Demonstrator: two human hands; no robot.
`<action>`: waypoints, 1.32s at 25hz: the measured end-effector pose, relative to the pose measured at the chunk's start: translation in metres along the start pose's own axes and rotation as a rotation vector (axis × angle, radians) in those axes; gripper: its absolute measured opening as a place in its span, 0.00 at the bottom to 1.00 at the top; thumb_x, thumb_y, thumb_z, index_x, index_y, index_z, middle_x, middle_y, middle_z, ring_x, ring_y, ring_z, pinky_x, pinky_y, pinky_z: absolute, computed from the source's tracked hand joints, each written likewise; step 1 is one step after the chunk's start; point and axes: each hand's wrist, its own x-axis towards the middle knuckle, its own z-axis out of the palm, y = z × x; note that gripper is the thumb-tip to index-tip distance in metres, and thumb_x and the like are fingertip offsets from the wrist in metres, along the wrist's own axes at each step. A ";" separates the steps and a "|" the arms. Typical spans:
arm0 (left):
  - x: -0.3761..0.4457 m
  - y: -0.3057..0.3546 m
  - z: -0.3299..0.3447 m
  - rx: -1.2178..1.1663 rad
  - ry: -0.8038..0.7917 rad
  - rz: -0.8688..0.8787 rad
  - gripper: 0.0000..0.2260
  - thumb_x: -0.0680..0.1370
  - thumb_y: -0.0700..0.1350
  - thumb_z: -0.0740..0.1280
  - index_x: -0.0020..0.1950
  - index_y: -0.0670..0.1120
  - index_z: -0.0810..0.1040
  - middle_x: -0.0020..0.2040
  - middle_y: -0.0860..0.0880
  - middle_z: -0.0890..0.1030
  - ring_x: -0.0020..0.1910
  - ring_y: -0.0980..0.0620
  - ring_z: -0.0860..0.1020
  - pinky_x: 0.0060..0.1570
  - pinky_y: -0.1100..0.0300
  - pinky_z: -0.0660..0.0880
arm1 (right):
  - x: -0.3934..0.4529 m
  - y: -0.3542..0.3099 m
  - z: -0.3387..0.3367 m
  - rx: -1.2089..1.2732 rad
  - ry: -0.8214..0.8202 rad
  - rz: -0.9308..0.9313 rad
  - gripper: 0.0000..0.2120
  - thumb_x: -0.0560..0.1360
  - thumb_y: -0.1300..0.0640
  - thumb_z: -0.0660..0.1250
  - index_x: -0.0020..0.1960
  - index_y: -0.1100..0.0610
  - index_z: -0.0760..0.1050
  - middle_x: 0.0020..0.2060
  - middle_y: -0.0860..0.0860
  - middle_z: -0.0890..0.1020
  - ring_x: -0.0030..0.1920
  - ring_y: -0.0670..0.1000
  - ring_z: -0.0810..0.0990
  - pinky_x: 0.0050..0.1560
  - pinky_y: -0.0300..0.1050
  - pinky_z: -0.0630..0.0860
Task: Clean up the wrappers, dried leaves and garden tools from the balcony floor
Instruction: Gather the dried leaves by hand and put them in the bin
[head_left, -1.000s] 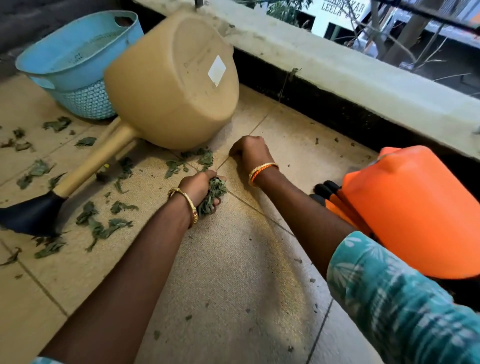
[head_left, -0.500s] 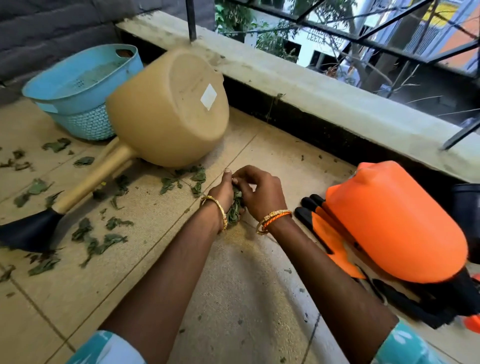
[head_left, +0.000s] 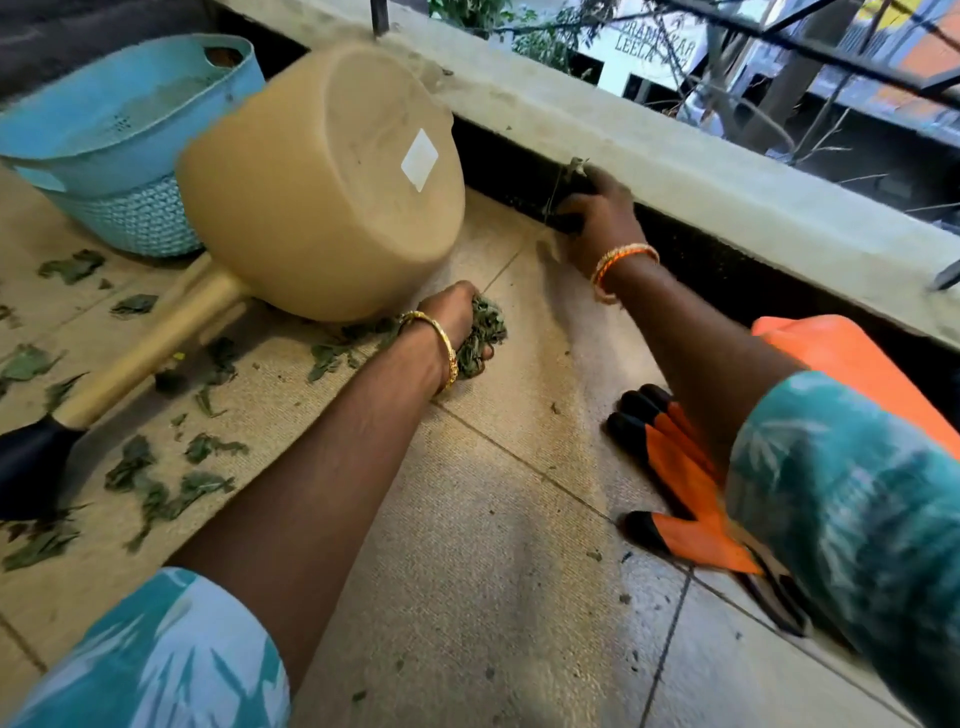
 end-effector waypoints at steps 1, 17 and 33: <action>0.002 -0.001 0.000 0.004 -0.006 -0.009 0.14 0.81 0.48 0.55 0.40 0.44 0.74 0.21 0.49 0.75 0.15 0.53 0.69 0.21 0.71 0.66 | 0.009 0.003 0.004 -0.031 0.026 -0.039 0.14 0.74 0.61 0.67 0.59 0.59 0.76 0.74 0.59 0.58 0.73 0.61 0.55 0.73 0.51 0.57; 0.004 -0.017 0.016 0.072 0.023 -0.032 0.15 0.80 0.49 0.58 0.42 0.43 0.80 0.31 0.46 0.78 0.22 0.51 0.72 0.27 0.65 0.69 | -0.061 -0.043 -0.008 0.516 0.151 0.112 0.04 0.74 0.61 0.66 0.46 0.59 0.79 0.38 0.48 0.79 0.36 0.43 0.76 0.34 0.22 0.70; -0.060 -0.051 -0.046 0.252 0.134 0.063 0.13 0.80 0.49 0.58 0.47 0.41 0.77 0.42 0.43 0.79 0.38 0.46 0.76 0.40 0.57 0.75 | -0.134 -0.083 -0.020 0.899 -0.237 0.253 0.05 0.76 0.62 0.63 0.44 0.59 0.78 0.42 0.55 0.81 0.44 0.53 0.80 0.51 0.53 0.80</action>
